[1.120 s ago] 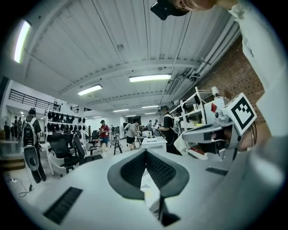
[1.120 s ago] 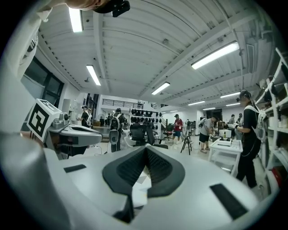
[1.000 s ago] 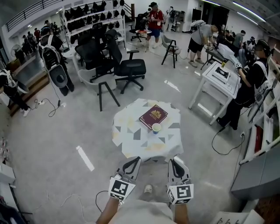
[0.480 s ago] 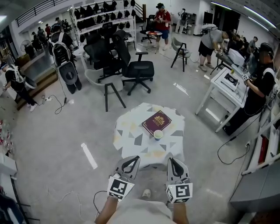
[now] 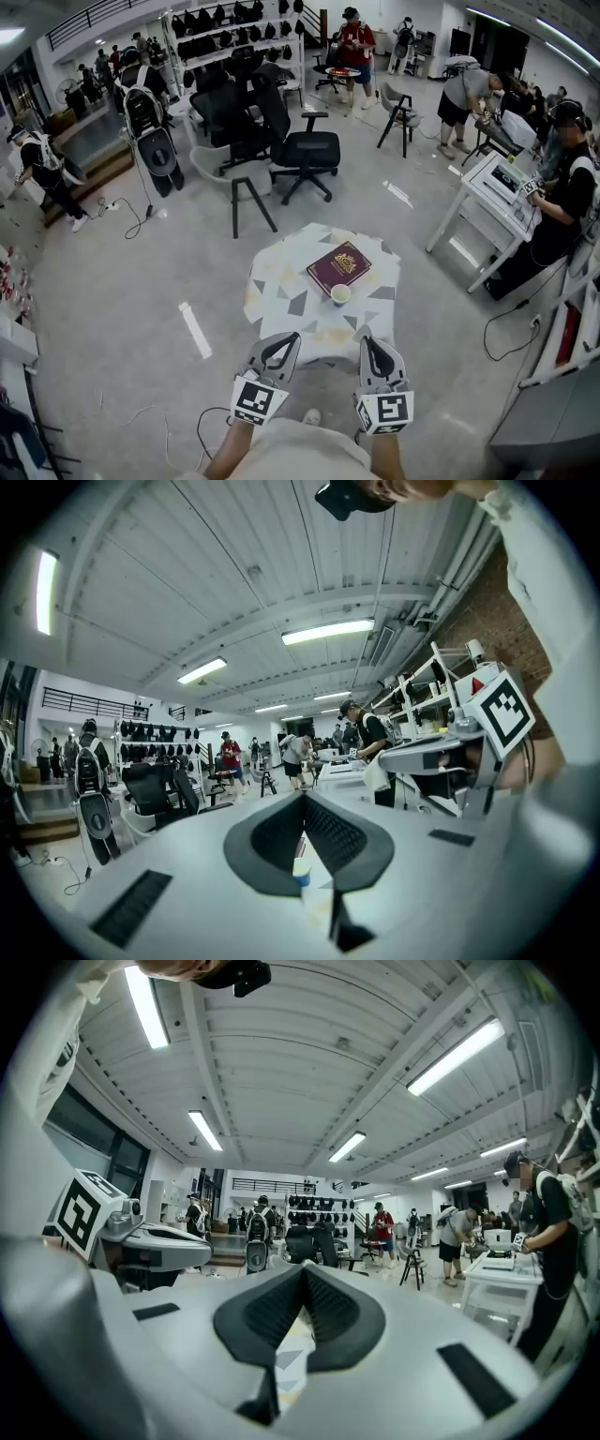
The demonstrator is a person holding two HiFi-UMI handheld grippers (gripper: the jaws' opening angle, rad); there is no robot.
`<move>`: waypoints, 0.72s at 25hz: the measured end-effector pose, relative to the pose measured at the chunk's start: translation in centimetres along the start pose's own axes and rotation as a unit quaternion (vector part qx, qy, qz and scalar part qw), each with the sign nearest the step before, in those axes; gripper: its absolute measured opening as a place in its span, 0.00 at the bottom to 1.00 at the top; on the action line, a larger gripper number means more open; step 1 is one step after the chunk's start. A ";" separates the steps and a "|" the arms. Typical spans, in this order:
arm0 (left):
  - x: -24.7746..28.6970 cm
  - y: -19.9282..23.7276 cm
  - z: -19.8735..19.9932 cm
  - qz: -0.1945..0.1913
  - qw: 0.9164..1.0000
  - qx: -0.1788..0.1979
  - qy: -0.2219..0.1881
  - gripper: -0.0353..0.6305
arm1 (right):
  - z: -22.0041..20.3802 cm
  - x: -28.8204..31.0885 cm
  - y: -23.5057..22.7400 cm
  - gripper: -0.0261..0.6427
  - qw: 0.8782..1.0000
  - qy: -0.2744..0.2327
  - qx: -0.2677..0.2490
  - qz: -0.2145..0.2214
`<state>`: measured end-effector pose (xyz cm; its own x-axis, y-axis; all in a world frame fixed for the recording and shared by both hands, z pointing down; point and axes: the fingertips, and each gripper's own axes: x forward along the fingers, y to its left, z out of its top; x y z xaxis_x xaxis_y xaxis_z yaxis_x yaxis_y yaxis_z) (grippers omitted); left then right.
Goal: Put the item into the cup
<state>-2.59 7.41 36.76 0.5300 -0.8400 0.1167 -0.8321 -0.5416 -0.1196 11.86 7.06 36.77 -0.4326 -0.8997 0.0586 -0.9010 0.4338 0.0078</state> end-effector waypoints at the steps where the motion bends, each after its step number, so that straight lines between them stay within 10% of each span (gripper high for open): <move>1: 0.3 0.0 0.1 0.000 1.000 0.001 0.000 0.07 | 0.1 0.2 -0.1 0.05 1.000 -0.001 -0.001 0.001; 18: 5.9 3.4 0.1 -0.011 1.000 0.002 -0.008 0.07 | 0.3 5.9 -2.3 0.05 1.000 -0.003 -0.004 -0.006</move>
<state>-2.31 0.58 36.97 0.5507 -0.8283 0.1032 -0.8198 -0.5599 -0.1201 11.40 0.74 36.78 -0.4225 -0.9049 0.0520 -0.9056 0.4238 0.0165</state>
